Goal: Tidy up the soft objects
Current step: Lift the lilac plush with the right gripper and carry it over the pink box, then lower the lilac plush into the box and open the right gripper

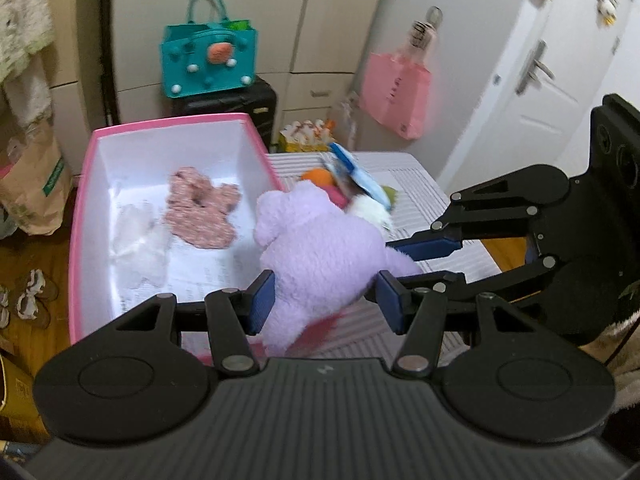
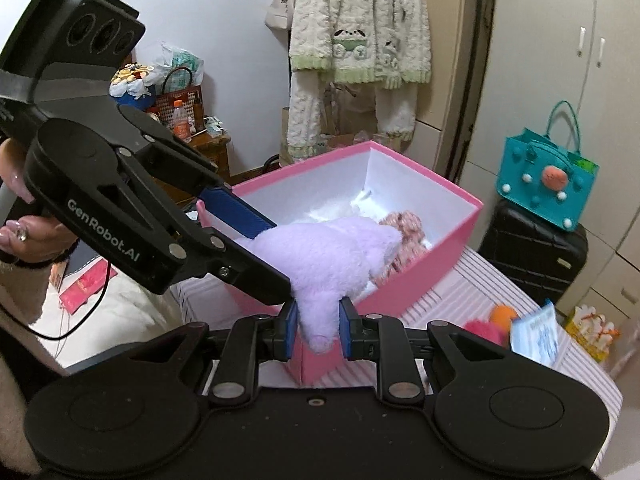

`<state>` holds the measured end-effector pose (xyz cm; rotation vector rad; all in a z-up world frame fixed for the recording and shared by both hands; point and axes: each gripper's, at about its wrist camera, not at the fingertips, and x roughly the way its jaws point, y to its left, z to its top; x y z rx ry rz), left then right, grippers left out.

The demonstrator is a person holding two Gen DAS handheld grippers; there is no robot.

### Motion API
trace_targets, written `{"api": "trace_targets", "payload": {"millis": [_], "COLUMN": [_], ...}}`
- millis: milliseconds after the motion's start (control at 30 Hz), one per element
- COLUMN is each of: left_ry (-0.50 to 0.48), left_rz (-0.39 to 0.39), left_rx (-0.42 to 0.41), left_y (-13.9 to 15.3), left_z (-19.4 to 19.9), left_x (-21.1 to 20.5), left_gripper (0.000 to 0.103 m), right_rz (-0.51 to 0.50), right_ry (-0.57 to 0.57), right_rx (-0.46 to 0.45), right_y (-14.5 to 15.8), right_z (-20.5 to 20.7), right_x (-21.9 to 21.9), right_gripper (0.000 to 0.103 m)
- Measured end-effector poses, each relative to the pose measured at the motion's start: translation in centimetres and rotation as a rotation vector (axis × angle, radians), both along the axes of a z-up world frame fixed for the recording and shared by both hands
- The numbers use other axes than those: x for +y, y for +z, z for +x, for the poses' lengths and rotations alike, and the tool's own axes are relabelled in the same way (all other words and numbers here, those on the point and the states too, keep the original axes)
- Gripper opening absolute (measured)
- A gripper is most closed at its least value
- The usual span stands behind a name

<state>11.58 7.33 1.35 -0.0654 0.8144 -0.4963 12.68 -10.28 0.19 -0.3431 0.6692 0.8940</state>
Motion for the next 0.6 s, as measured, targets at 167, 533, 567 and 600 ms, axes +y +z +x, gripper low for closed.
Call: {"api": "trace_targets", "payload": {"millis": [167,533,567,600], "left_ry": [0.056,0.194,0.197,0.206], "left_rz": [-0.013,0.043,0.061,0.07], "left_rx": [0.005,0.017,0.013,0.018], "left_y": [-1.0,-3.7,-3.8,-4.0], "left_z": [2.5,10.5,11.1,11.8], "left_x": [2.6,5.5,5.6,5.7], "left_gripper": [0.054,0.052,0.052,0.052], "right_rz": [-0.003,-0.029,-0.031,-0.034], "right_ry": [0.031,0.048,0.054,0.058], "right_rx": [0.013,0.09,0.092,0.09], "right_y": [-0.7,-3.6,-3.8,-4.1], "right_z": [3.1,11.4,12.1,12.8], "right_x": [2.5,7.8,8.1,8.5], "right_gripper": [0.025,0.025,0.025,0.025]}}
